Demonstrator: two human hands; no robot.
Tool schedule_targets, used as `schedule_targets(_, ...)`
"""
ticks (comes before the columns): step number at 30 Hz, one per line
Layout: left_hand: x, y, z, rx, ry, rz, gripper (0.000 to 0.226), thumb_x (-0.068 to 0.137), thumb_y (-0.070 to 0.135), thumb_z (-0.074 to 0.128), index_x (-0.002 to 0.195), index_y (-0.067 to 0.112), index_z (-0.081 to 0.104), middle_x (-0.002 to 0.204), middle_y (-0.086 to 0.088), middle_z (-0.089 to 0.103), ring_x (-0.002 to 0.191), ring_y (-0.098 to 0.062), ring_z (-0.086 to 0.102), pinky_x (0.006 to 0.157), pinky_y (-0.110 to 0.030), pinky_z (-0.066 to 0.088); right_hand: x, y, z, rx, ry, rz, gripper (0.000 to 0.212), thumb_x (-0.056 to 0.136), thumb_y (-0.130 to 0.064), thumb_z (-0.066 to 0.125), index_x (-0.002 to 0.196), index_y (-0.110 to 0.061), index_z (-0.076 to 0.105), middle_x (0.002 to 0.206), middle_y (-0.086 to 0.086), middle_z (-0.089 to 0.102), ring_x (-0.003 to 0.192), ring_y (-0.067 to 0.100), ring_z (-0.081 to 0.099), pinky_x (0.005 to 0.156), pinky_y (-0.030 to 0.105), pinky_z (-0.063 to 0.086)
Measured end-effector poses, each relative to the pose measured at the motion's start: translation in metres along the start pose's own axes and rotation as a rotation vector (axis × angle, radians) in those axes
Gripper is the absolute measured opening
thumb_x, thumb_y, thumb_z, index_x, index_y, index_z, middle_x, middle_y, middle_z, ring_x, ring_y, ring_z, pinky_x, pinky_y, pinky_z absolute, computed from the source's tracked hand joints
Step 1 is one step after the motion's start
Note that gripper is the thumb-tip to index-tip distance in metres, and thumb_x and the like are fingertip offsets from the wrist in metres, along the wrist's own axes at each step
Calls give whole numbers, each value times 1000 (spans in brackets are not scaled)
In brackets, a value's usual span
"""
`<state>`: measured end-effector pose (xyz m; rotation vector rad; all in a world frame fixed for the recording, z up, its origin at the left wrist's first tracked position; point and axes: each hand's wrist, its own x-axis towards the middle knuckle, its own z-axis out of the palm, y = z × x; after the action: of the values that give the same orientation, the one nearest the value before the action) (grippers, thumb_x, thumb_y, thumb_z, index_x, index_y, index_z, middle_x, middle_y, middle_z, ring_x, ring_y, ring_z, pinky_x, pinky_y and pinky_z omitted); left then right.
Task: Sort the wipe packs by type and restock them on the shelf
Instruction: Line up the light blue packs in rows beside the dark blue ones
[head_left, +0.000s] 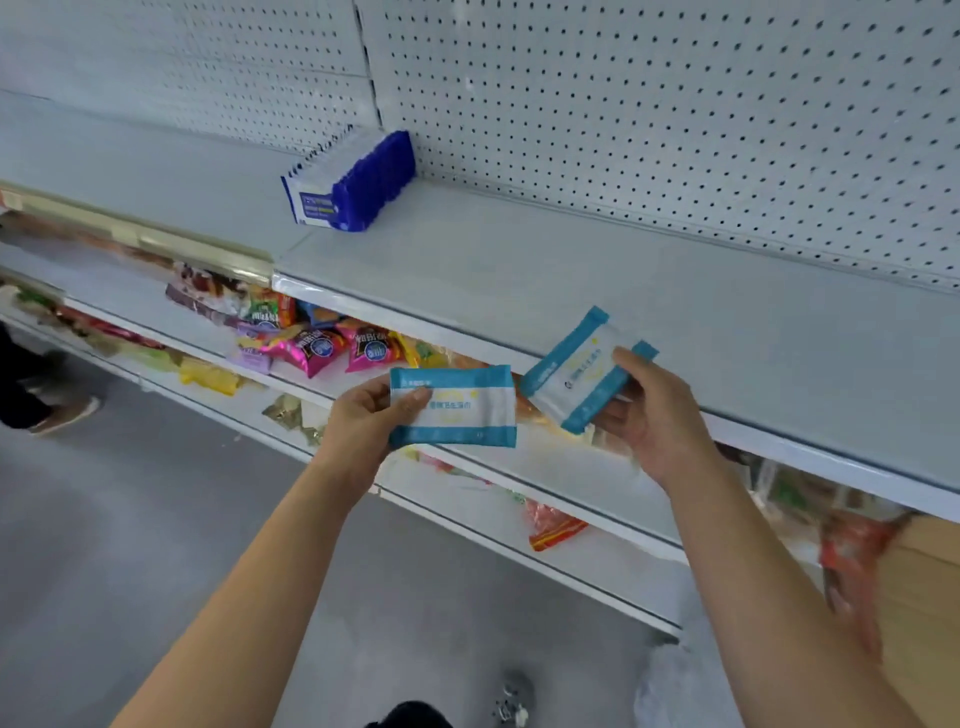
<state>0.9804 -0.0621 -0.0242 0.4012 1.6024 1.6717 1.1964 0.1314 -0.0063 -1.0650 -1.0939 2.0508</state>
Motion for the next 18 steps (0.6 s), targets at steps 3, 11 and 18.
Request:
schedule_targets(3,38,19,-1,8,-15,4,20,88,10,69,106,2,68,98,-12,77,90,-26,74,74,-28,62,26,-13,19,-20,37,0,22,89,-25,69,103,-9,70,91,9,77,79,24,74,70,37,57)
schedule_targets(11,152,55,-17,-18,-105,1,31,86,16,72,114,3,68,107,-15,75,98,-29,73,80,-32,61,109,-34,55,-44,68,-117,33,85,12,65,112,-7,64,104,16,73,92,29,74,76,41,62)
schedule_targets(18,260,90,-36,56,-160,2,27,86,20,73,110,8,69,100,-9,77,92,-25,75,80,-36,62,203,-41,114,-208,214,-226,32,82,1,76,109,-14,69,105,6,76,96,24,74,83,40,60)
